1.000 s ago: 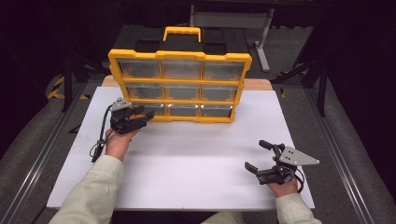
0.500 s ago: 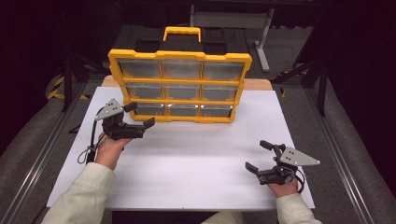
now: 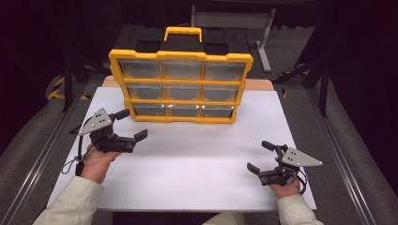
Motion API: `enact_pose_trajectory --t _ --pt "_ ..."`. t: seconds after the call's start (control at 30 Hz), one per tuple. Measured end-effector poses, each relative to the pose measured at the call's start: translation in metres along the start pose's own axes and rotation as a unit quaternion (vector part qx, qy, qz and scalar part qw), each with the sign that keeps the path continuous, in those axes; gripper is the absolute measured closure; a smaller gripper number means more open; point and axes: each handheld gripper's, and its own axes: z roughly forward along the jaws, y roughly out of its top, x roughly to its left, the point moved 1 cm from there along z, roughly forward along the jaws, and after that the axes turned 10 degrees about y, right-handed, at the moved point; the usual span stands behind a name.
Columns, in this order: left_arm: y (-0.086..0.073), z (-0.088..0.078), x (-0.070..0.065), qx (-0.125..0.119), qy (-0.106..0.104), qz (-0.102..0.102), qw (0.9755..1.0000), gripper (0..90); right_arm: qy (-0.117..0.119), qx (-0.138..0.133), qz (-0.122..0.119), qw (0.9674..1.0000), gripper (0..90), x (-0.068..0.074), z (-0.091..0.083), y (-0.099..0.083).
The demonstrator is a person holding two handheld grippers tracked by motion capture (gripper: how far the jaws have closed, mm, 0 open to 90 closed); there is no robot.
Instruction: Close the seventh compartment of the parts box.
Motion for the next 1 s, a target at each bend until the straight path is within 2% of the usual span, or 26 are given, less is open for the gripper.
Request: enact_pose_trajectory --t 0.2,0.43,0.53,0.77,1.0 --pt "-0.008 -0.012 0.003 0.01 0.0 0.006 0.9999 0.0 -0.003 -0.001 -0.004 1.0 0.7 0.0 -0.002 0.002" --pt "-0.019 -0.028 0.005 0.005 0.001 -0.005 1.0 0.0 -0.001 0.002 -0.007 1.0 0.5 0.0 -0.002 0.002" --pt "-0.024 -0.034 0.007 0.007 0.005 -0.001 1.0 0.0 -0.002 0.001 -0.007 1.0 0.4 0.001 -0.002 0.002" --pt "-0.035 -0.05 0.009 0.008 -0.003 0.005 1.0 0.0 -0.002 0.001 -0.006 1.0 0.3 0.0 -0.003 0.002" --pt "-0.052 -0.058 0.013 0.006 0.006 -0.005 0.9999 0.0 -0.003 0.002 -0.006 1.0 0.2 0.0 -0.003 0.002"
